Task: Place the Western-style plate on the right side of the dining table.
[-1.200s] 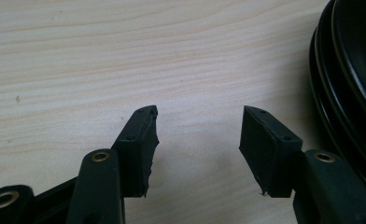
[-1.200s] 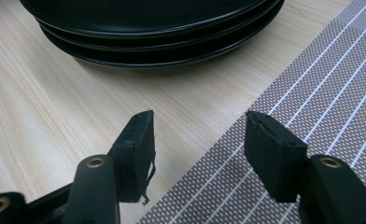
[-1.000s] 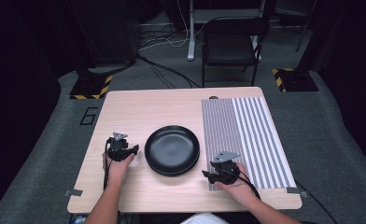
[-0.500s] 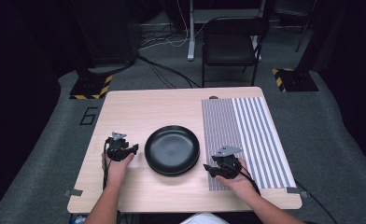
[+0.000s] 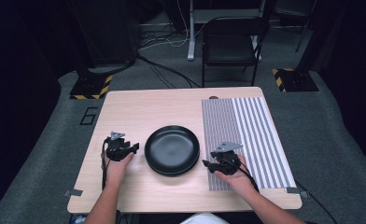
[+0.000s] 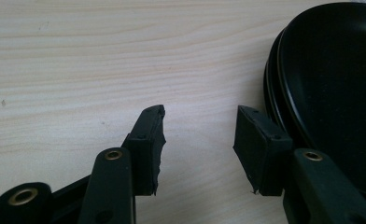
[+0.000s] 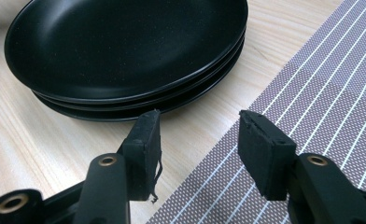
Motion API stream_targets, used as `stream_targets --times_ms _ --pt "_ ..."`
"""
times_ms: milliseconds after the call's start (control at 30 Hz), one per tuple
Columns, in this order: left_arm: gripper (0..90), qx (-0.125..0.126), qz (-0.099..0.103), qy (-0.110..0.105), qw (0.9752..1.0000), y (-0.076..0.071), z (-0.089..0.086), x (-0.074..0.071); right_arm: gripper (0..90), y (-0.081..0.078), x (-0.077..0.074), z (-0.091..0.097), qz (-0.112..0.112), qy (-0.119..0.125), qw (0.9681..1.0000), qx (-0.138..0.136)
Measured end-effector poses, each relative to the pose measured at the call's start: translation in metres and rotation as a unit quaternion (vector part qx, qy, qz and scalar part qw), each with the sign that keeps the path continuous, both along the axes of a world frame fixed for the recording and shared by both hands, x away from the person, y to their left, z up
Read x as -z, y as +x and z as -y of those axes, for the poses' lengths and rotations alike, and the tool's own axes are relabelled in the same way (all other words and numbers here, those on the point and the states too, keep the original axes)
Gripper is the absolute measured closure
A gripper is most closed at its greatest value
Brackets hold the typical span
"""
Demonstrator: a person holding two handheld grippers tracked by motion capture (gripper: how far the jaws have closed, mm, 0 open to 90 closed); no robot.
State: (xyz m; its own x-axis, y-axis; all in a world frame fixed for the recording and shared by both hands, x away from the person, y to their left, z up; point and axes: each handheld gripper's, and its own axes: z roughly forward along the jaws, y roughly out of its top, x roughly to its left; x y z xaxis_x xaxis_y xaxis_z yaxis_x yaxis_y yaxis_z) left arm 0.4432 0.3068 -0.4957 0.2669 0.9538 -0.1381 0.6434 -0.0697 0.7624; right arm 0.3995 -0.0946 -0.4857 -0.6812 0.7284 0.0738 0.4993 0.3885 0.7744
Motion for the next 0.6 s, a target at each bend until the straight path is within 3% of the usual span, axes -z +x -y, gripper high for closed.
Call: stream_targets --times_ms 200,600 --pt "50.8 -0.002 0.010 0.002 0.9999 -0.002 0.000 -0.005 50.0 0.006 0.000 -0.002 -0.003 0.003 1.0000 -0.002" --pt "54.3 0.012 0.011 -0.008 0.9998 -0.006 0.004 -0.012 50.9 0.015 -0.004 -0.005 -0.006 0.010 0.9999 0.006"
